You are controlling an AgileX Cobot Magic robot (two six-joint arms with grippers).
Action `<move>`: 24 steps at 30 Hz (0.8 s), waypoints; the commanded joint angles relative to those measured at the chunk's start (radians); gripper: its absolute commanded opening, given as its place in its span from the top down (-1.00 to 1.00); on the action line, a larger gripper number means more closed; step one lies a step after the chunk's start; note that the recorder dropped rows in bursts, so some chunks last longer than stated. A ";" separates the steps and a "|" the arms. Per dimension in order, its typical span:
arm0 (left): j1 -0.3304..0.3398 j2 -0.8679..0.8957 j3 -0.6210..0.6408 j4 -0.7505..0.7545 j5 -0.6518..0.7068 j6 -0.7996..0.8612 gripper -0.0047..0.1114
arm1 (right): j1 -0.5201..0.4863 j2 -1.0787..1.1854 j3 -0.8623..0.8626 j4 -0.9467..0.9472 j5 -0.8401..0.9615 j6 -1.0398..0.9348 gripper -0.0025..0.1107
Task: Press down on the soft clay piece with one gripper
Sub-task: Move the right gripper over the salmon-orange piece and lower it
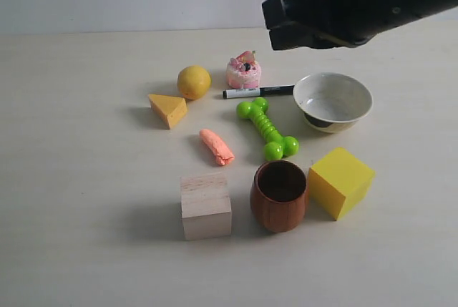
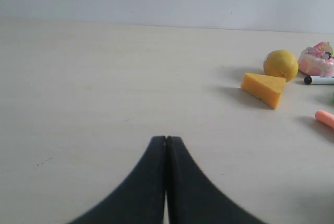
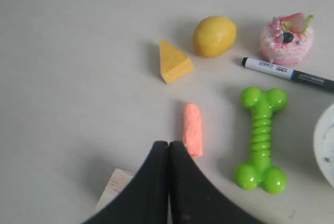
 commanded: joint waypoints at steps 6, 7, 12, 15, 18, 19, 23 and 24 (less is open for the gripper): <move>0.002 -0.006 -0.004 -0.002 -0.009 -0.003 0.92 | 0.012 0.172 -0.178 -0.208 0.125 0.214 0.96; 0.002 -0.006 -0.004 -0.002 -0.009 -0.003 0.92 | 0.012 0.191 -0.189 -0.206 0.130 0.221 0.96; 0.002 -0.006 -0.004 -0.002 -0.009 -0.003 0.92 | 0.068 0.305 -0.257 -0.232 0.147 0.264 0.96; 0.002 -0.006 -0.004 -0.002 -0.009 -0.003 0.92 | 0.103 0.381 -0.319 -0.300 0.154 0.340 0.96; 0.002 -0.006 -0.004 -0.002 -0.009 -0.003 0.92 | 0.119 0.460 -0.397 -0.342 0.190 0.378 0.96; 0.002 -0.006 -0.004 -0.002 -0.009 -0.003 0.92 | 0.119 0.480 -0.419 -0.342 0.207 0.378 0.96; 0.002 -0.006 -0.004 -0.002 -0.009 -0.003 0.92 | 0.121 0.564 -0.507 -0.344 0.276 0.396 0.96; 0.002 -0.006 -0.004 -0.002 -0.009 -0.003 0.92 | 0.121 0.582 -0.526 -0.345 0.284 0.398 0.96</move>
